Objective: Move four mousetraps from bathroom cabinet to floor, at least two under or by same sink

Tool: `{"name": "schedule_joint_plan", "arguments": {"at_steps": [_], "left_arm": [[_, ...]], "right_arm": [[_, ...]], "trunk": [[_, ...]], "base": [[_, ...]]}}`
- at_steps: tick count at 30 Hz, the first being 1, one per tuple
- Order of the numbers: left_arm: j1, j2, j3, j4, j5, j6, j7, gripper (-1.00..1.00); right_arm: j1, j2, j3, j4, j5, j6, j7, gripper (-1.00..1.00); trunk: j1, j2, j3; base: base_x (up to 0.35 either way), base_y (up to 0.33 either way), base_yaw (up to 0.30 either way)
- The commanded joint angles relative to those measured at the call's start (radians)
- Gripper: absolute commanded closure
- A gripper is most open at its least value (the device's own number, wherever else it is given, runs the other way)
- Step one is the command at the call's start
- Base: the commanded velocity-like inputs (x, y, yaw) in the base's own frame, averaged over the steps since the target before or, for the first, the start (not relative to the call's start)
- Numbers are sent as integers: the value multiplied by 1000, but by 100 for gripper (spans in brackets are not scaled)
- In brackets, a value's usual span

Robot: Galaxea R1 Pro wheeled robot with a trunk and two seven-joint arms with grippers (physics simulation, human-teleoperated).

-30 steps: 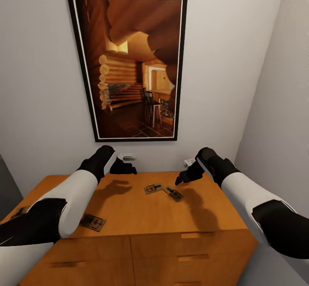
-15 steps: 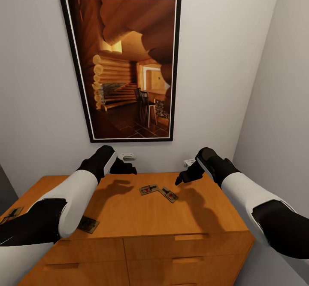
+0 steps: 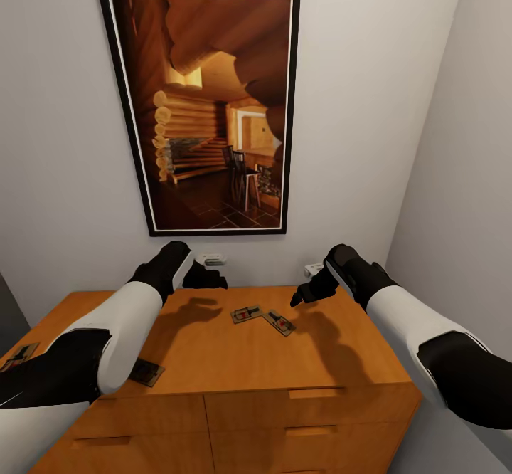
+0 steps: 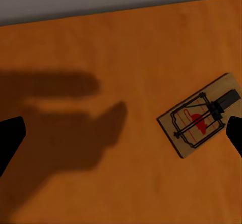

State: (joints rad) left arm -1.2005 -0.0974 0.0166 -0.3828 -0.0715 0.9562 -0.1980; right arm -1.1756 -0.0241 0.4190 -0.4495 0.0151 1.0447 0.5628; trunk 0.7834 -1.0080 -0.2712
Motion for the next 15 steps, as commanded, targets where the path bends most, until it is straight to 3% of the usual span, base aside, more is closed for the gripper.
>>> {"name": "schedule_joint_plan", "arguments": {"at_steps": [1,11,15], "left_arm": [[-1,0,2,-1,-8,4,-6,-100],[-1,-1,2,-1,-7,3,-6,-100],[-1,-1,2,-1,-6,-5,-6,-100]], "right_arm": [[-1,-1,6,-2,2,3,4,-100],[-1,1,6,-2,2,3,-2,-100],[-1,13,5,-2,2,3,-4,-100]], "trunk": [[0,-1,-1],[0,-1,-1],[0,-1,-1]], "base": [[0,0,0],[0,0,0],[0,0,0]]}}
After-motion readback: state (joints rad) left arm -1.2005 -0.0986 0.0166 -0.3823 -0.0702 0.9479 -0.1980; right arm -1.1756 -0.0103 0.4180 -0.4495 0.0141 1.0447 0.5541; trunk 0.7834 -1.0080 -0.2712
